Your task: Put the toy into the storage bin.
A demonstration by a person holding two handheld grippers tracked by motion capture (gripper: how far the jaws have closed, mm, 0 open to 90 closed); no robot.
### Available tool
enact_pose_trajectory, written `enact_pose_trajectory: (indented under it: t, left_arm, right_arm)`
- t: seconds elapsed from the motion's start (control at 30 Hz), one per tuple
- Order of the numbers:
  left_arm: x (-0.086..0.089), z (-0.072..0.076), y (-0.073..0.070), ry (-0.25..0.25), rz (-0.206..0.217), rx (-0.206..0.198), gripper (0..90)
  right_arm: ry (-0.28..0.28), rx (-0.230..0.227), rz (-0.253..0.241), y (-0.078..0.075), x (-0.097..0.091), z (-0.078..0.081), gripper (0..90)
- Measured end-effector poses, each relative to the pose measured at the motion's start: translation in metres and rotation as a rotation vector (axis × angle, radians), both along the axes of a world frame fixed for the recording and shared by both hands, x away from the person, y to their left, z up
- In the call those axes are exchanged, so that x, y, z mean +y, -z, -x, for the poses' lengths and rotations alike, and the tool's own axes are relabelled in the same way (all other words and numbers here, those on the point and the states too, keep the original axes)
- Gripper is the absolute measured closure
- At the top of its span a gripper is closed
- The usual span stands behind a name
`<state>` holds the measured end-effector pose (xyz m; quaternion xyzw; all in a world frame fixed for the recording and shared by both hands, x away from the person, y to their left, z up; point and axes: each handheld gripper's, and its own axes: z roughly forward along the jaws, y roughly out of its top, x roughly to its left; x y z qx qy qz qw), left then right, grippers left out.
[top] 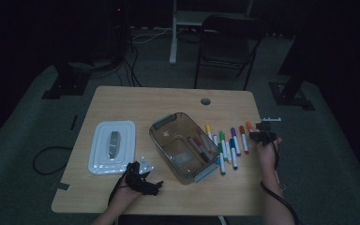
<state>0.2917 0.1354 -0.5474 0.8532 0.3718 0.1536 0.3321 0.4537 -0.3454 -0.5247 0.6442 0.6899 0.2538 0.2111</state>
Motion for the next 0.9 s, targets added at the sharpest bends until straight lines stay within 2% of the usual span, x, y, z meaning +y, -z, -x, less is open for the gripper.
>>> enact_pose_trajectory:
  t: [0.07,0.23,0.4,0.57,0.67,0.9]
  left_arm:
    - [0.000,0.000,0.000,0.000,0.000,0.000,0.4]
    - [0.000,0.000,0.000,0.001,0.000,0.001,0.4]
    - [0.000,0.000,0.000,0.001,0.001,0.001,0.4]
    - [0.000,0.000,0.000,-0.002,0.001,0.000,0.4]
    - [0.000,0.000,0.000,-0.002,0.001,0.000,0.4]
    - [0.000,0.000,0.000,-0.002,0.000,0.000,0.4]
  right_arm:
    - [0.009,0.003,-0.012,-0.005,0.001,0.001,76.4]
    - [-0.003,-0.022,-0.006,-0.017,0.004,0.007,76.4]
    - [-0.011,-0.048,-0.028,-0.028,0.010,0.015,76.4]
    - [-0.040,-0.081,-0.042,-0.046,0.019,0.022,76.4]
    - [-0.068,-0.110,-0.030,-0.060,0.029,0.027,76.4]
    - [-0.165,-0.183,-0.047,-0.097,0.062,0.043,76.4]
